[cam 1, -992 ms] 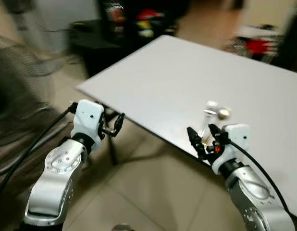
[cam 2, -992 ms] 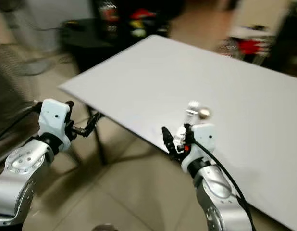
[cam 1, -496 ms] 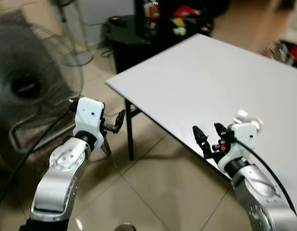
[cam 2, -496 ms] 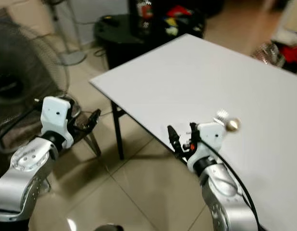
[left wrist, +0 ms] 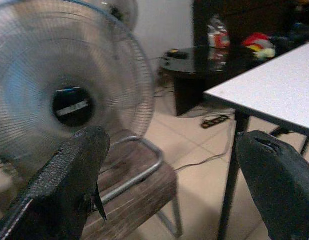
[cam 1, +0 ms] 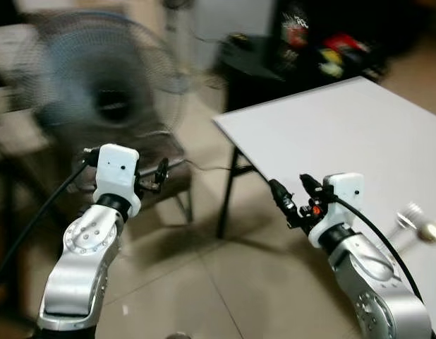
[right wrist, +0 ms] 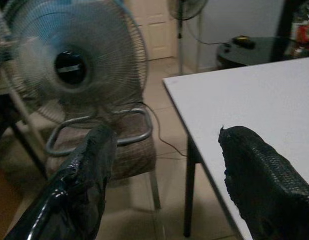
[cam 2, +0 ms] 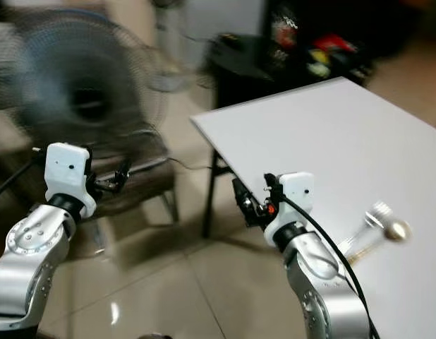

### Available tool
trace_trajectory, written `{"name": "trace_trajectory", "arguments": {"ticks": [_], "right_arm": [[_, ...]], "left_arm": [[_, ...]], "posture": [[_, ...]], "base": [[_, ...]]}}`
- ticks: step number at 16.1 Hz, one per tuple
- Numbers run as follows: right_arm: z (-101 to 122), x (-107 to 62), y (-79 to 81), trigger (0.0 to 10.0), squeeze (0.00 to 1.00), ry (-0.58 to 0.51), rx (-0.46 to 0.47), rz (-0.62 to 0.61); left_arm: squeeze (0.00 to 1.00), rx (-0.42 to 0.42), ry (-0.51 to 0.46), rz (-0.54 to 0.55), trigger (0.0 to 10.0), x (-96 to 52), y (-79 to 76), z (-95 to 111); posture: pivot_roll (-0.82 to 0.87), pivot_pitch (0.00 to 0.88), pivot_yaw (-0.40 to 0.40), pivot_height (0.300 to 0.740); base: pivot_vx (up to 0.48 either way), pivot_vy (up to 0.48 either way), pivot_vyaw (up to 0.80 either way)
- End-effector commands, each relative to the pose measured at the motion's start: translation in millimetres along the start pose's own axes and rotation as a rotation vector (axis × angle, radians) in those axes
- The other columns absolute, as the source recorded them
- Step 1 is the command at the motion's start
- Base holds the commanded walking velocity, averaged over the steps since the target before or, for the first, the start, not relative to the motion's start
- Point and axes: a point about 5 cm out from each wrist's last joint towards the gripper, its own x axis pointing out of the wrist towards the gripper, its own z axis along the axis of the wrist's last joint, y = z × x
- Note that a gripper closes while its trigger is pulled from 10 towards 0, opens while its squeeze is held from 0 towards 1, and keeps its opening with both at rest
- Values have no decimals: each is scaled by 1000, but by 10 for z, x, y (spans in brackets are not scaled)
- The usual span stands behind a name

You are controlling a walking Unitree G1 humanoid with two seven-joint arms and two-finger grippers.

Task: Setting the table

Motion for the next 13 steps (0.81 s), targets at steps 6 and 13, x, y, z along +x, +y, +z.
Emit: {"name": "trace_trajectory", "arguments": {"ticks": [6, 13], "right_arm": [[17, -18, -27, 10000, 0, 6, 5, 10], [18, 19, -55, 10000, 0, 6, -35, -20]], "left_arm": [[0, -10, -41, -16, 10000, 6, -43, 75], [0, -21, -47, -10, 10000, -3, -41, 83]], "posture": [[63, 0, -39, 740], [73, 0, -49, 740]], "base": [[0, 0, 800], [160, 0, 571]]}}
